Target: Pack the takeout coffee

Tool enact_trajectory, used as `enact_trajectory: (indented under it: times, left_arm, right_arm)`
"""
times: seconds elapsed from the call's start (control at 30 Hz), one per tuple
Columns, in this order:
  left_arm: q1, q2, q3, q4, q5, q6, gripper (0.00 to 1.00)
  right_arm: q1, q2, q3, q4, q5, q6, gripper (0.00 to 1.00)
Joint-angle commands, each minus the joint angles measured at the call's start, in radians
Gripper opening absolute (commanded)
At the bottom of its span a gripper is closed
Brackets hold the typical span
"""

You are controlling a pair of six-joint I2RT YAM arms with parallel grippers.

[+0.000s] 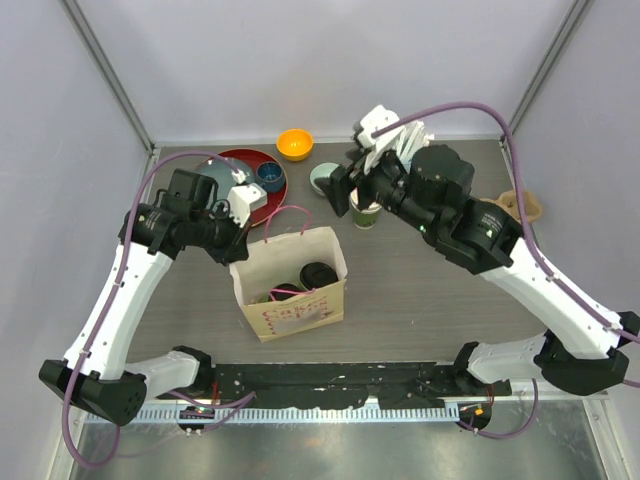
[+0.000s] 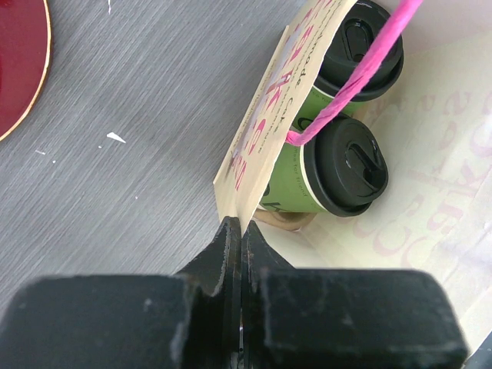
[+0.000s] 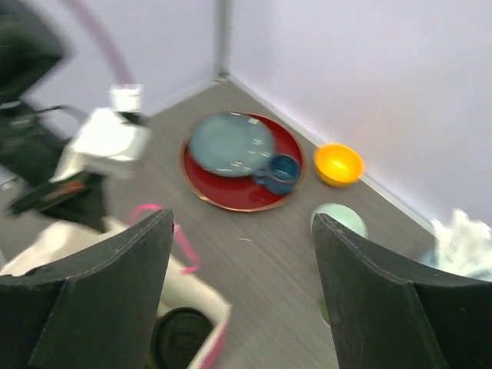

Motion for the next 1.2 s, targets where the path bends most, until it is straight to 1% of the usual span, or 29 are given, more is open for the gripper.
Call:
enact_trajectory:
  times: [0.0, 0.07, 0.13, 0.17, 0.2, 0.27, 0.3, 0.4, 0.43, 0.47, 0.5, 0.53, 0.57, 0.6, 0.67, 0.7, 0.8, 0.87, 0.9, 1.0, 1.07, 1.17]
  left_arm:
    - [-0.004, 0.006, 0.017, 0.014, 0.023, -0.013, 0.00]
    - [-0.004, 0.007, 0.014, 0.014, 0.020, -0.015, 0.00]
    - [-0.004, 0.010, 0.011, 0.013, 0.021, -0.013, 0.00]
    - [-0.004, 0.009, 0.010, 0.014, 0.021, -0.013, 0.00]
    - [-0.004, 0.009, 0.010, 0.013, 0.021, -0.010, 0.00]
    - [-0.006, 0.010, 0.008, 0.016, 0.021, -0.009, 0.00]
    - [-0.004, 0.010, 0.008, 0.014, 0.021, -0.009, 0.00]
    - [-0.004, 0.015, 0.011, 0.014, 0.020, -0.009, 0.00]
    - [-0.004, 0.015, 0.013, 0.014, 0.021, -0.006, 0.00]
    - [-0.004, 0.016, 0.014, 0.016, 0.021, -0.006, 0.00]
    - [-0.004, 0.016, 0.019, 0.014, 0.020, -0.004, 0.01]
    - [-0.006, 0.016, 0.020, 0.013, 0.018, -0.005, 0.02]
    - [-0.004, 0.016, 0.025, 0.011, 0.017, -0.002, 0.04]
    - [-0.004, 0.018, 0.029, 0.011, 0.016, -0.002, 0.09]
    - [-0.004, 0.015, 0.036, 0.008, 0.016, -0.004, 0.15]
    - [-0.004, 0.016, 0.045, 0.008, 0.018, -0.004, 0.20]
    - [-0.004, 0.018, 0.068, 0.004, 0.020, -0.007, 0.27]
    - [-0.004, 0.019, 0.078, 0.001, 0.015, -0.009, 0.29]
    - [-0.004, 0.022, 0.089, 0.001, 0.015, -0.009, 0.33]
    - [-0.004, 0.032, 0.112, -0.001, 0.001, -0.016, 0.38]
    - [-0.006, 0.036, 0.129, -0.001, 0.000, -0.021, 0.39]
    - [-0.006, 0.049, 0.154, -0.004, 0.000, -0.027, 0.40]
  right_arm:
    - [-0.161, 0.009, 0.016, -0.007, 0.081, 0.130, 0.78]
    - [-0.225, 0.009, -0.007, -0.010, 0.075, 0.158, 0.78]
    - [-0.325, 0.015, -0.030, -0.016, 0.070, 0.201, 0.78]
    - [-0.357, 0.019, -0.037, -0.021, 0.045, 0.216, 0.78]
    - [-0.428, 0.023, -0.045, -0.022, 0.031, 0.227, 0.78]
    - [-0.486, 0.036, -0.073, -0.024, -0.008, 0.259, 0.78]
    - [-0.549, 0.042, -0.080, -0.022, -0.023, 0.267, 0.78]
    - [-0.631, 0.078, -0.117, -0.022, -0.107, 0.292, 0.78]
    - [-0.684, 0.087, -0.123, -0.019, -0.126, 0.296, 0.78]
    - [-0.706, 0.108, -0.126, -0.018, -0.137, 0.305, 0.78]
    - [-0.726, 0.118, -0.128, -0.019, -0.184, 0.306, 0.78]
    - [-0.759, 0.128, -0.128, -0.018, -0.189, 0.309, 0.78]
    - [-0.770, 0.142, -0.128, -0.018, -0.190, 0.304, 0.78]
    - [-0.779, 0.145, -0.125, -0.018, -0.183, 0.298, 0.78]
    - [-0.792, 0.153, -0.117, -0.016, -0.164, 0.284, 0.78]
    - [-0.796, 0.159, -0.113, -0.016, -0.157, 0.267, 0.78]
    - [-0.813, 0.174, -0.093, -0.018, -0.154, 0.243, 0.78]
    - [-0.819, 0.182, -0.080, -0.016, -0.149, 0.230, 0.78]
    - [-0.827, 0.185, -0.077, -0.016, -0.122, 0.223, 0.78]
    - [-0.844, 0.193, -0.063, -0.007, -0.103, 0.203, 0.78]
    - [-0.865, 0.207, -0.041, -0.001, -0.098, 0.192, 0.77]
    - [-0.916, 0.234, -0.004, 0.019, -0.112, 0.187, 0.72]
